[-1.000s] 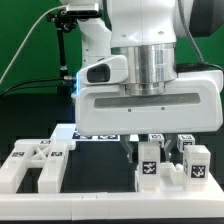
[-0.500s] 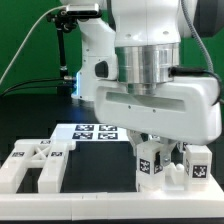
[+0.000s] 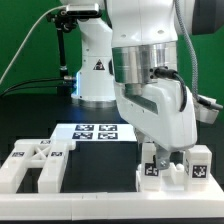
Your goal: Assemble chair
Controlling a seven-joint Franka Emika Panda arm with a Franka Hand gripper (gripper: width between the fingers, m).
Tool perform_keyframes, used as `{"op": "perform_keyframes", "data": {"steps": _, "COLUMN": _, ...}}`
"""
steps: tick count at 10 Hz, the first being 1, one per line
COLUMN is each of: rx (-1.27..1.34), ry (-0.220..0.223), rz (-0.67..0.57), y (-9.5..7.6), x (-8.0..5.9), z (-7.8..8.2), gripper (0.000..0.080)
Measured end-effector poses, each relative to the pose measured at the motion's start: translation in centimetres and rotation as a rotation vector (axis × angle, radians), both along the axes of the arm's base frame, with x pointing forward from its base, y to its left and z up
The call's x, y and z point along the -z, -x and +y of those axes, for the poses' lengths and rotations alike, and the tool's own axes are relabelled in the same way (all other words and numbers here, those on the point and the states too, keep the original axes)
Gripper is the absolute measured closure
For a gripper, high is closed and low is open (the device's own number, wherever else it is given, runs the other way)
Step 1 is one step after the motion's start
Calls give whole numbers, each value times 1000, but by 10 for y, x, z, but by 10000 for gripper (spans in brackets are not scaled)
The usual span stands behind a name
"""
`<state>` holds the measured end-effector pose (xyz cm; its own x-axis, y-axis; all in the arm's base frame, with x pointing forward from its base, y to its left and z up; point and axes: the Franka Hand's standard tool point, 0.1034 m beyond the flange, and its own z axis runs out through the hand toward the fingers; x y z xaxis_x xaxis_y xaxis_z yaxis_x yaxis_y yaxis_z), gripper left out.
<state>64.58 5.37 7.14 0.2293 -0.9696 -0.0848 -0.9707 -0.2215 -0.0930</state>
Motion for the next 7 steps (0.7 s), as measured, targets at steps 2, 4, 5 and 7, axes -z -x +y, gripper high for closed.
{"op": "perform_keyframes", "data": {"steps": 2, "rx": -169, "ry": 17, "rz": -8, "y": 1, "x": 0, "z": -2, "gripper": 211}}
{"op": "perform_keyframes", "data": {"steps": 4, "rx": -563, "ry": 26, "rz": -29, "y": 2, "x": -2, "z": -1, "gripper": 153}}
{"op": "perform_keyframes", "data": {"steps": 5, "rx": -593, "ry": 30, "rz": -34, "y": 2, "x": -1, "z": -2, "gripper": 153}}
{"op": "perform_keyframes", "data": {"steps": 7, "rx": -741, "ry": 39, "rz": -50, "y": 2, "x": -1, "z": -3, "gripper": 151}}
